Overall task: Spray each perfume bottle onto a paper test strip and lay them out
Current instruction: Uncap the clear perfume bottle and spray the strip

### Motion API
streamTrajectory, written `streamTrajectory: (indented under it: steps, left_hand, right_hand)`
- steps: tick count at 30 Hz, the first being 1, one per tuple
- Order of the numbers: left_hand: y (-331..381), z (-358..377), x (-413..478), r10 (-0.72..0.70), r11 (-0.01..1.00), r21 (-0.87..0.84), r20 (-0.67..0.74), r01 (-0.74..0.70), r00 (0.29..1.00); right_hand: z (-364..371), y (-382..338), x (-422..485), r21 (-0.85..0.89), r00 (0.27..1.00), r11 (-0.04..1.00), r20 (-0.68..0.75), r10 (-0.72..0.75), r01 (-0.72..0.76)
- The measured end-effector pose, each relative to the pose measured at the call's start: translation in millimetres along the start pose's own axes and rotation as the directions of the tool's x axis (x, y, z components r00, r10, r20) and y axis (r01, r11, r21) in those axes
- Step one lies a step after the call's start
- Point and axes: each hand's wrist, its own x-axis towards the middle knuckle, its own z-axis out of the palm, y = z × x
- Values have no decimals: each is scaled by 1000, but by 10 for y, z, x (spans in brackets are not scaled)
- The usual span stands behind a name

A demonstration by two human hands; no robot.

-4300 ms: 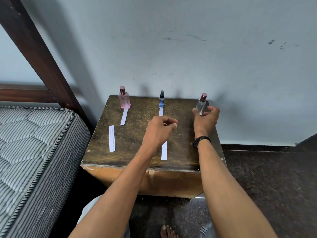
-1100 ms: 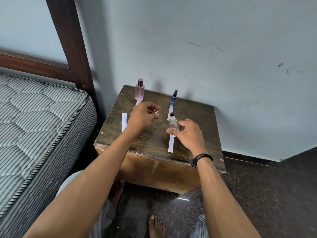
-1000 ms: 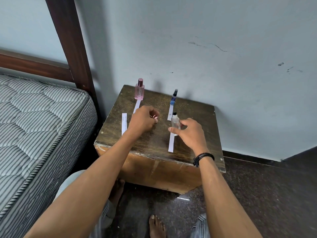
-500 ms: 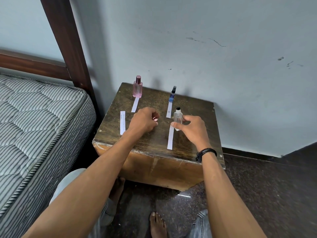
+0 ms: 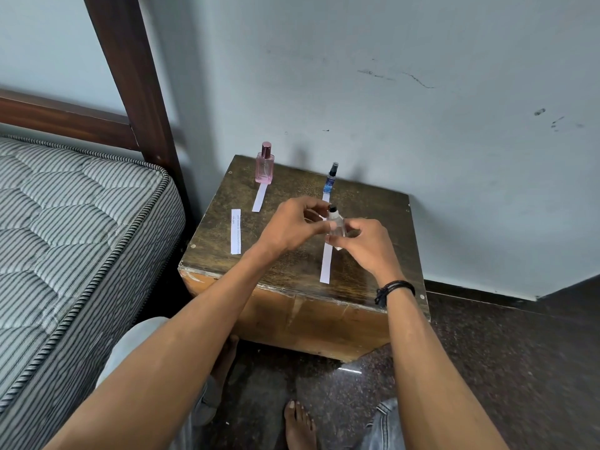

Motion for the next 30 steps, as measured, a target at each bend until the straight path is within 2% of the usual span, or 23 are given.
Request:
streamTrajectory:
  steps: [8,14,21,30]
  left_hand:
    - [11,101,-35,-59,996,66,-48,62,997]
    - [-25,170,-28,-160,983,-106,-105,149,981]
    - [-58,143,-19,-229,938,-272,-16,216,973]
    - [-29,151,-35,-251,923,-293,28,248,967]
  right_hand:
    - [-1,6,-8,-9,999,999,11,-50,50]
    - [-19,15,-13,52,996,996,30,-79,77]
    - [-82,-5,-24,187,978,974,141,-156,129]
    - [-105,15,-22,201,969,972,190,-161,122]
